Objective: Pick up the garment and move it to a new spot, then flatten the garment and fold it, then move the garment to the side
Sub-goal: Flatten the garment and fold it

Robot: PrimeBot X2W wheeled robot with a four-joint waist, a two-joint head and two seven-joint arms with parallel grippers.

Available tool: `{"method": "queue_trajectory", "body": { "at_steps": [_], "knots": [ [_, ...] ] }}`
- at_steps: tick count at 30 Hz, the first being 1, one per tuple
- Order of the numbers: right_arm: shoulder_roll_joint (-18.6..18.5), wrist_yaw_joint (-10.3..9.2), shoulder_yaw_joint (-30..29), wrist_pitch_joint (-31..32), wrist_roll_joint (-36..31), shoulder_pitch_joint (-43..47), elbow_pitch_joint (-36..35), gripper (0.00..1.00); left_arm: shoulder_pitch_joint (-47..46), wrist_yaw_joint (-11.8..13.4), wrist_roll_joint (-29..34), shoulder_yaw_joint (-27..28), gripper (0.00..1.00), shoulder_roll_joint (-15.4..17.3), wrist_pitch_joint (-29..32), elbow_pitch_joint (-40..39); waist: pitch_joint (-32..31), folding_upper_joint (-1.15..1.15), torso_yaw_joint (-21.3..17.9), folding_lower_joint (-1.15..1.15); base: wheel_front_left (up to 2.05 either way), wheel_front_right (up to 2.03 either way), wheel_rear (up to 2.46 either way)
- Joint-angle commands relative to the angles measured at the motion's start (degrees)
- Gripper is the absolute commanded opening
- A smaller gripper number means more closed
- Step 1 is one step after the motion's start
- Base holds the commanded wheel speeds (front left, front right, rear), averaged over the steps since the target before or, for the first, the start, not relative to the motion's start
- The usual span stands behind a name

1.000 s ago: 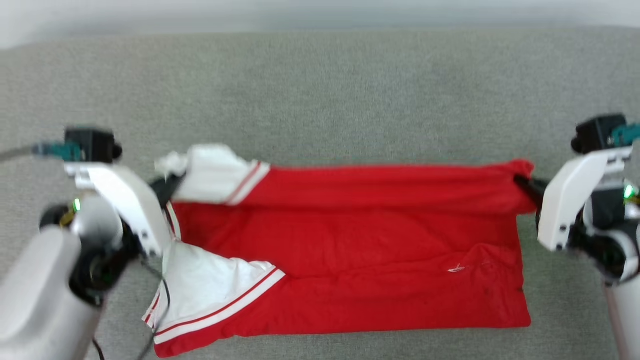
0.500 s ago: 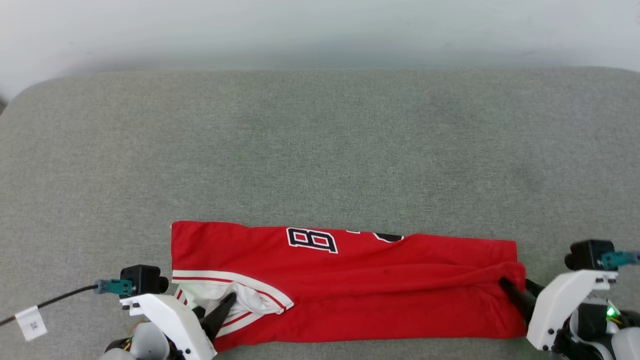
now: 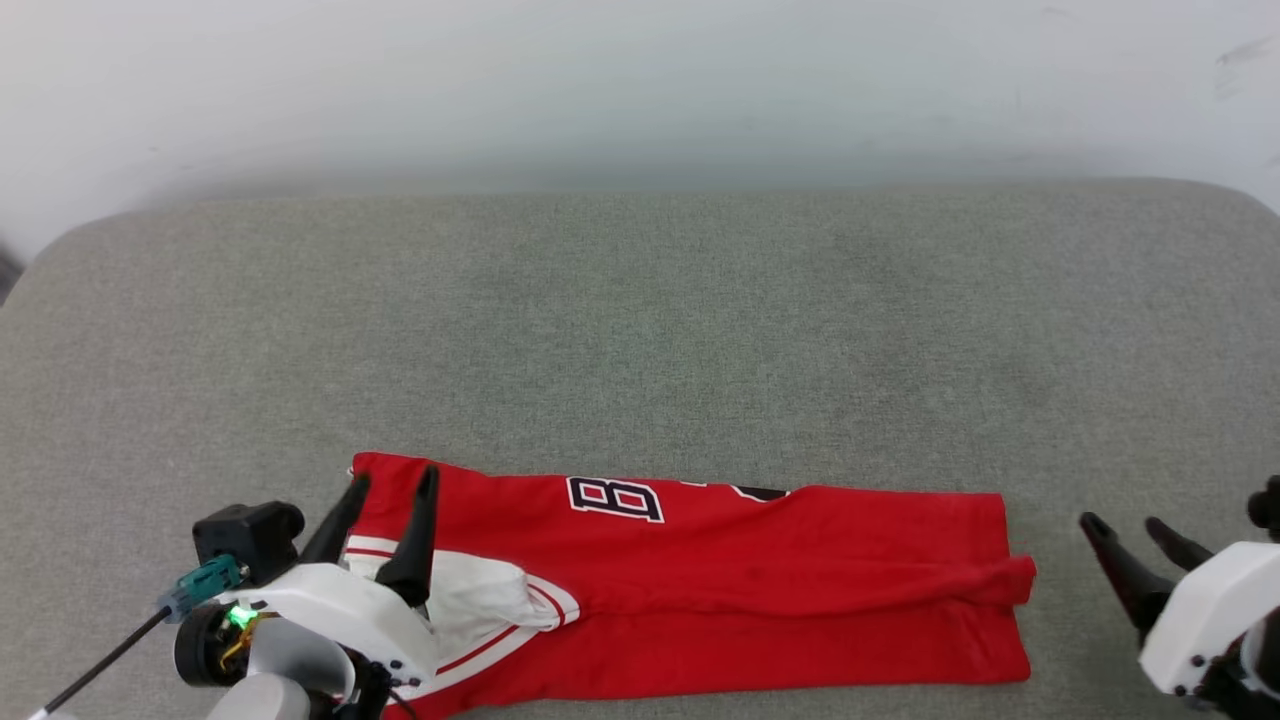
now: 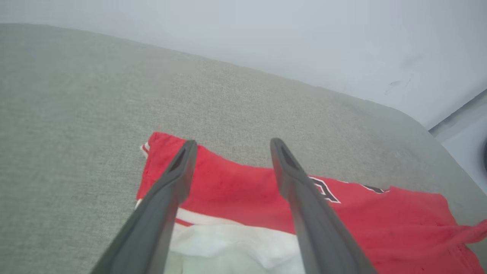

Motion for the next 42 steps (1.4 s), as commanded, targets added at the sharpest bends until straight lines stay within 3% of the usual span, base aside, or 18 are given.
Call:
{"method": "queue_trajectory", "body": {
  "at_steps": [1, 9, 13, 19, 23, 25, 26, 36, 42],
  "knots": [
    [-0.45, -0.04, -0.53, 0.97, 0.04, 0.69, -0.52, 1.00, -0.48, 0.56, 0.89, 0.18, 1.00, -0.04, -1.03, -0.61, -0.16, 0.00, 0.02, 0.01, 0.00, 0.00, 0.00],
    [-1.58, -0.04, -4.50, 13.00, -0.89, 0.01, -1.43, 1.00, -0.79, 5.72, 9.12, -0.18, 1.00, 0.48, -7.27, -6.45, -0.14, 0.00, 1.91, 0.01, 0.00, 0.00, 0.00],
    [-0.17, -0.04, -4.44, 16.00, -1.89, 0.21, -0.26, 1.00, -0.36, 8.02, 12.12, -0.81, 1.00, 0.31, -8.10, -9.85, 0.81, 0.00, 4.21, 0.01, 0.00, 0.00, 0.00],
    [2.40, -0.04, -2.57, 17.21, -1.51, -1.33, 4.65, 1.00, -0.61, 9.18, 14.31, -2.25, 1.00, 0.34, -7.57, -12.18, 2.94, 0.00, 7.35, 0.01, 0.00, 0.00, 0.00],
    [3.60, -0.03, 0.80, 17.95, 0.79, -2.59, 11.98, 1.00, -1.07, 9.09, 14.71, -3.58, 1.00, 0.02, -6.79, -12.53, 4.00, 0.00, 8.73, 0.01, 0.00, 0.00, 0.00],
    [3.93, -0.02, 2.11, 18.52, 1.72, -2.94, 14.18, 0.44, -1.20, 9.14, 14.74, -3.82, 1.00, -0.07, -6.64, -12.36, 4.02, 0.00, 8.94, 0.01, 0.00, 0.00, 0.00],
    [4.01, -0.02, 2.68, 18.77, 2.05, -2.99, 15.01, 0.00, -1.23, 9.17, 14.71, -3.92, 1.00, -0.10, -6.58, -12.28, 3.93, 0.00, 9.01, 0.01, 0.00, 0.00, 0.00],
    [-0.38, -0.03, 3.83, 17.11, 3.41, -6.71, 13.85, 0.00, 0.94, 10.34, 14.87, -4.04, 1.00, 0.99, -5.76, -11.91, 0.77, 0.00, 7.09, 0.01, 0.00, 0.00, 0.00],
    [-1.75, -0.04, 0.06, 18.67, 1.83, -5.88, 11.69, 0.00, 1.94, 11.10, 15.01, -4.12, 1.00, 1.57, -5.27, -12.58, -0.70, 0.00, 4.70, 0.01, 0.00, 0.00, 0.00]
  ]
}}
